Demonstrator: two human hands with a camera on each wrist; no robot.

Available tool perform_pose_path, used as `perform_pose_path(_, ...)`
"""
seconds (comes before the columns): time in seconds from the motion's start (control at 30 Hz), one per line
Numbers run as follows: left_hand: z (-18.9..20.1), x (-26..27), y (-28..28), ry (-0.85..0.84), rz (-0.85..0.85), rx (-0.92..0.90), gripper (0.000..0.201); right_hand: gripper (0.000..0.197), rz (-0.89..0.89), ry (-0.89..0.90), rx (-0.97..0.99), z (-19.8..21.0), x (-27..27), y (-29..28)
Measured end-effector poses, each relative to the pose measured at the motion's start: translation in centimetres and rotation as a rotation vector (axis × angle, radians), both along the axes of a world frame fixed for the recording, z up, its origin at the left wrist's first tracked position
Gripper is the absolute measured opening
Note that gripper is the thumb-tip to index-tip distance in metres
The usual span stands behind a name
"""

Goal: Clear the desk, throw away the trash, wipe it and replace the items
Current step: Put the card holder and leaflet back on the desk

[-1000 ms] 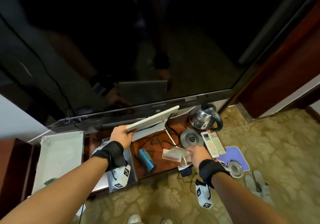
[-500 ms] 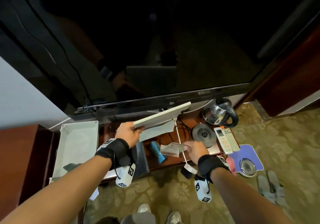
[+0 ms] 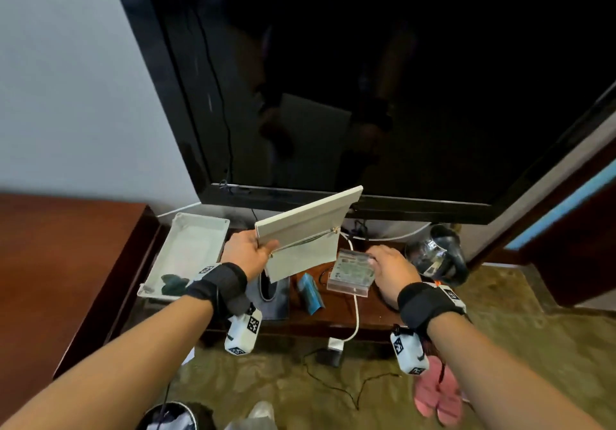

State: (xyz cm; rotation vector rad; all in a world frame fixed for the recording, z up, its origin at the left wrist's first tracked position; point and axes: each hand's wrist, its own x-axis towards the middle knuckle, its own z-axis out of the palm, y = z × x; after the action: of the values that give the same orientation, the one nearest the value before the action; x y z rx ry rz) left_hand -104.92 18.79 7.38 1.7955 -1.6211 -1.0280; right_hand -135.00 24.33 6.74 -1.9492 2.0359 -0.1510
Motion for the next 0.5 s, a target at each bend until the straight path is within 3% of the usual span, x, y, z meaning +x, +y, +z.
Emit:
perform_pose_path(0.23,2.7,5.1,7.0,-0.13,0.136,-0.091,0.026,0.02,0.191,0.008,-0.098,2.5,5.1,0.9)
perform_pose_path(0.5,3.4,17.8,14.7,-0.167,0.335,-0.082,0.023,0.017,0.419,-0.011,-0.114,3.6,17.0,1.8)
